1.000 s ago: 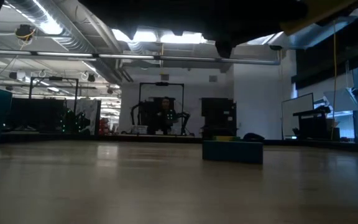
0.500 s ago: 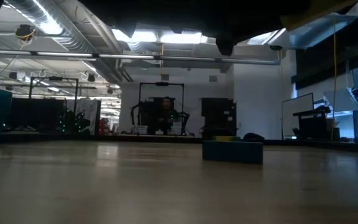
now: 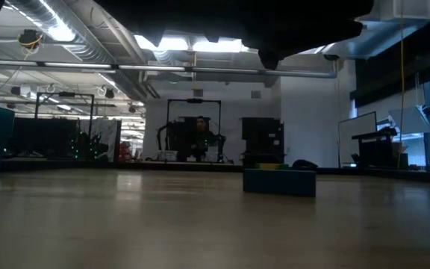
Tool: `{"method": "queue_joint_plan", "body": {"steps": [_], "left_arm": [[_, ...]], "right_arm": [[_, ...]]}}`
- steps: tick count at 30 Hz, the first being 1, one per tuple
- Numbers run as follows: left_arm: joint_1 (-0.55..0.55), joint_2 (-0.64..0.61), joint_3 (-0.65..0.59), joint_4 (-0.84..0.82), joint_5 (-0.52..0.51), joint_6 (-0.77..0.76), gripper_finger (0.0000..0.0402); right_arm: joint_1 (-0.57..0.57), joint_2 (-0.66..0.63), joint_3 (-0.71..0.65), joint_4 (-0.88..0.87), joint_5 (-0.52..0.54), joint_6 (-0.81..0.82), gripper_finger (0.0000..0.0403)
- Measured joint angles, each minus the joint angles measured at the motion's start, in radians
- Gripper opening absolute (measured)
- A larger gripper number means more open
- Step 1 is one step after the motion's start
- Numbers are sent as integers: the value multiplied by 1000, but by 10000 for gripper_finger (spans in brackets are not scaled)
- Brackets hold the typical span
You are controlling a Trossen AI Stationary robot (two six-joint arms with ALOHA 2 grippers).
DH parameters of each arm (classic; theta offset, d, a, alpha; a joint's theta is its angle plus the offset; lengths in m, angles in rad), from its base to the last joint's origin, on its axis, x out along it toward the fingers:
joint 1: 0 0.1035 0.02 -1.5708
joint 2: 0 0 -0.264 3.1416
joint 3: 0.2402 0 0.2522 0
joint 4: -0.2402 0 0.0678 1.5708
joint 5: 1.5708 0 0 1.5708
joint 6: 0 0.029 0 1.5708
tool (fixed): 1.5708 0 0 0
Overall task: Sort blocks by size
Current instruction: Put the yellow rectangular block into the orange bin, then put the blue rectangular block into the orange bin
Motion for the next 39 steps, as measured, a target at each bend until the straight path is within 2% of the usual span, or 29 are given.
{"method": "queue_joint_plan", "body": {"steps": [2, 5, 9, 17, 23, 26, 33, 39], "left_arm": [[0, 0, 0, -5, 0, 0, 142], [-1, 0, 0, -23, 0, 0, 143], [0, 0, 0, -55, -1, 0, 143], [0, 0, 0, -149, -4, 64, 143], [7, 0, 0, -223, -101, 119, 143], [28, 0, 0, -272, -117, 119, 143], [70, 0, 0, -395, -118, 88, 143], [84, 0, 0, -458, -117, 93, 143]], "right_arm": [[7, 0, 0, -76, -85, 26, 60], [39, 0, 0, -193, -138, 71, 67], [90, 0, 0, -277, -135, 110, 73], [124, 0, 0, -246, -92, 139, 76], [124, 0, 0, -249, -57, 140, 77], [124, 0, 0, -250, -42, 147, 81], [124, 0, 0, -254, -38, 211, 140], [124, 0, 0, -253, 20, 211, 178]]}}
